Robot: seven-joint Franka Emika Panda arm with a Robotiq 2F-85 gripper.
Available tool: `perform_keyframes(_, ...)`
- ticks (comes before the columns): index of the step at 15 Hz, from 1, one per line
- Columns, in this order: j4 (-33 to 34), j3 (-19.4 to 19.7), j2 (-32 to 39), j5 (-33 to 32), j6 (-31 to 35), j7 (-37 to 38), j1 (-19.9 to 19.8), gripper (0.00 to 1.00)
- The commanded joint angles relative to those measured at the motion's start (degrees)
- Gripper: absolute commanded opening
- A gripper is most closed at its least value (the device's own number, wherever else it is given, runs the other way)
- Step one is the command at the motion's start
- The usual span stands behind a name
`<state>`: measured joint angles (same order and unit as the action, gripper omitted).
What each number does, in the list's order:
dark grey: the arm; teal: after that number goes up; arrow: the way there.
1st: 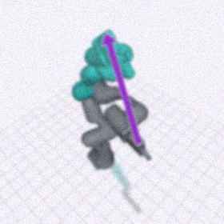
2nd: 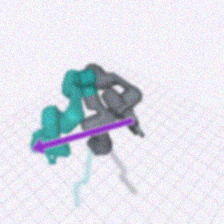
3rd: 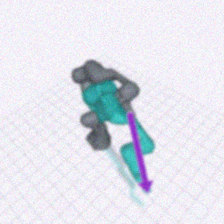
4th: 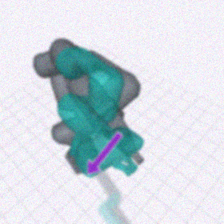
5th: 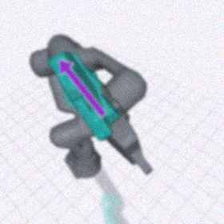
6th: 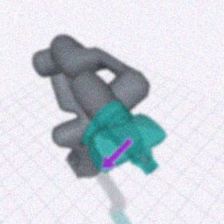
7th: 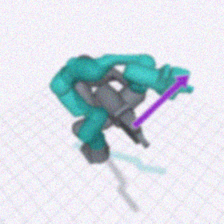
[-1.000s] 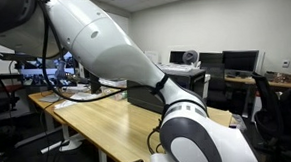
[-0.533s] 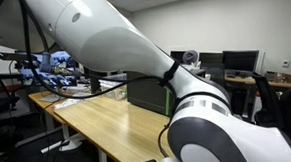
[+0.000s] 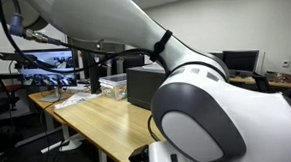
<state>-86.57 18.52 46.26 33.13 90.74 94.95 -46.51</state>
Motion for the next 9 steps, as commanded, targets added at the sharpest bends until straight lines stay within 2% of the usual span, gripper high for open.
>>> perform_keyframes(1, -10.09, 0.79, -7.58, -0.41, 3.36, -6.43, 1.45, 1.0)
perform_keyframes(6, -19.03, 3.29, -14.02, -1.18, 11.65, -10.53, 4.82, 1.0)
perform_keyframes(7, -20.35, 3.51, -14.83, -1.28, 12.77, -10.93, 5.39, 0.75)
perform_keyframes(8, -21.67, 3.79, -15.69, -1.33, 13.81, -11.33, 5.98, 0.73)
perform_keyframes(9, -22.85, 3.97, -16.44, -1.49, 14.23, -11.68, 6.48, 0.65)
